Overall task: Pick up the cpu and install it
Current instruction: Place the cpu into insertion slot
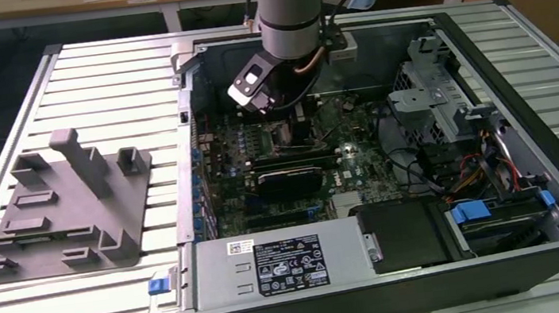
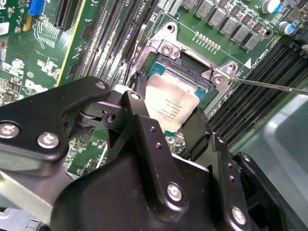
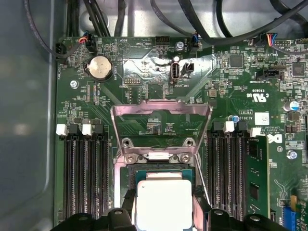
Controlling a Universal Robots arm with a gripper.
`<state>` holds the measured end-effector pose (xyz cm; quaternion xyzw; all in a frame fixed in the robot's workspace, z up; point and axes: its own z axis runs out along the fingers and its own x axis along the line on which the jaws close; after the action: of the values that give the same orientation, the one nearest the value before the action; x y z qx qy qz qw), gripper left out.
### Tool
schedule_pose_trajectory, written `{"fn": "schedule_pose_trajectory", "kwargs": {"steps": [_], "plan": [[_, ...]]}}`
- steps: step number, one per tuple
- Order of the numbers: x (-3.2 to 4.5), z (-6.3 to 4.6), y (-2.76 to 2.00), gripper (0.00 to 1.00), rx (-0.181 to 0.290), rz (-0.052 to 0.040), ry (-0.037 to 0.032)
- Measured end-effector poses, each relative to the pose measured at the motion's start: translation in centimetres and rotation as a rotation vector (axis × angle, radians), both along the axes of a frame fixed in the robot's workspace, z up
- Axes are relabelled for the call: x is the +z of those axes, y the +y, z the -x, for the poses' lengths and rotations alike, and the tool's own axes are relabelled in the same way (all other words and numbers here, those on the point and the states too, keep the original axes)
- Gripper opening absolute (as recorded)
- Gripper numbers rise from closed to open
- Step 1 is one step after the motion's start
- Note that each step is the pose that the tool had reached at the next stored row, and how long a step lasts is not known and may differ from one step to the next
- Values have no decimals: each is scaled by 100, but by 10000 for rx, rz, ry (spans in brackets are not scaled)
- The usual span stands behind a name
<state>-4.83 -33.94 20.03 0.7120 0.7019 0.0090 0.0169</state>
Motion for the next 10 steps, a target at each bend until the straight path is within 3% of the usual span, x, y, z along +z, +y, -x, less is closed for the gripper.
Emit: {"fn": "schedule_pose_trajectory", "kwargs": {"steps": [3, 10], "plan": [[-11, 0, 1, 55, 0, -62, -1], [-38, 1, 0, 55, 2, -73, 1]]}}
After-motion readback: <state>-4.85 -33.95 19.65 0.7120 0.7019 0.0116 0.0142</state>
